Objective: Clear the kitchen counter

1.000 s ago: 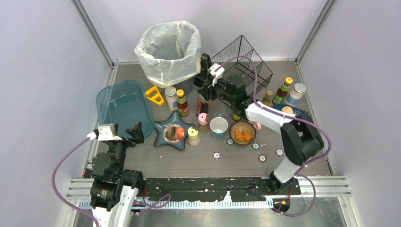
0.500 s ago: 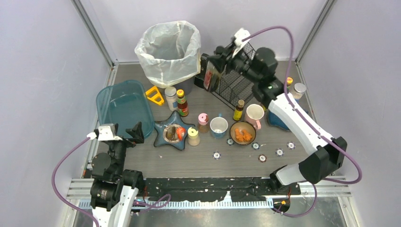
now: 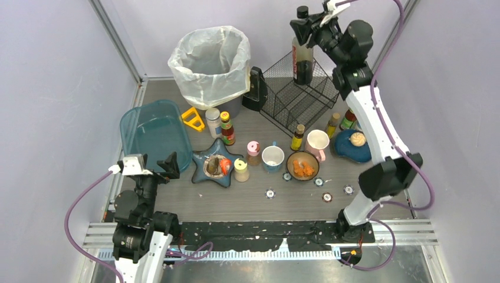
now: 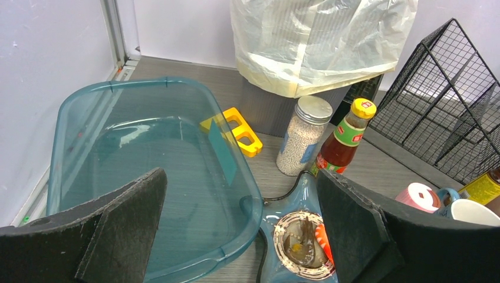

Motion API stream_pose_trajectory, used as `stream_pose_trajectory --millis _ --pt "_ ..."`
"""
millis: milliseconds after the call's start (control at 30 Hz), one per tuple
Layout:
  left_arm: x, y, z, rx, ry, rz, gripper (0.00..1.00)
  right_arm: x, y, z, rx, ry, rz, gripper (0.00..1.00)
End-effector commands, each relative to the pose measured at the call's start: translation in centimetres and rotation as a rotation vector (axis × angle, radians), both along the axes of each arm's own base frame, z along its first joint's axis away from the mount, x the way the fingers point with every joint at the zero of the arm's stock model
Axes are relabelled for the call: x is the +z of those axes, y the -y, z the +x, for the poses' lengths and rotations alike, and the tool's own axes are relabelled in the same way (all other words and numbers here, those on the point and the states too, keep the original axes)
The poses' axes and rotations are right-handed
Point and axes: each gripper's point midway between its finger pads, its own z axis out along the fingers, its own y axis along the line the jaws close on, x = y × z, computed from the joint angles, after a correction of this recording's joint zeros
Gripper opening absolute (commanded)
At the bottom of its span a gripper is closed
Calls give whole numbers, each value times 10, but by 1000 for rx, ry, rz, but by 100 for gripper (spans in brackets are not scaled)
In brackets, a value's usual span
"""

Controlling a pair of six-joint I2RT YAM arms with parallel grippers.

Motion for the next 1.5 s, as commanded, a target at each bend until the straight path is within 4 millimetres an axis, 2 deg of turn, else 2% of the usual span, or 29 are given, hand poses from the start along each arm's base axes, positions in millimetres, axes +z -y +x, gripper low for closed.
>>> stream_pose_trajectory --millis 0,100,200,233,267,300,333,433,467,800,1100,1467 --pt "15 3 1 -15 26 8 99 52 17 18 -32 163 39 5" --pt "11 3 5 -16 4 15 99 47 27 46 -54 172 36 5" --pt "8 4 9 -16 -20 21 99 49 34 65 -63 192 53 5" --pt "7 4 10 -15 -28 24 99 39 38 78 -70 182 59 5" --pt "6 3 11 -13 -34 25 99 42 41 81 -73 194 62 5" --pt "4 3 12 -12 -42 28 99 32 43 93 -73 180 79 5" --pt "3 3 13 -8 -48 30 99 35 44 94 -65 203 86 5" --pt "0 2 16 -4 -65 34 99 11 49 117 -69 172 104 5" --pt "0 2 16 -2 -70 35 99 9 49 119 -67 176 105 5" --pt "-3 2 20 -5 -91 42 99 -62 64 162 -106 146 95 5" --pt "-5 2 21 -4 -96 44 99 -108 73 179 -140 127 61 5" --pt "-4 3 21 -12 -94 44 99 -142 73 170 -59 163 28 5"
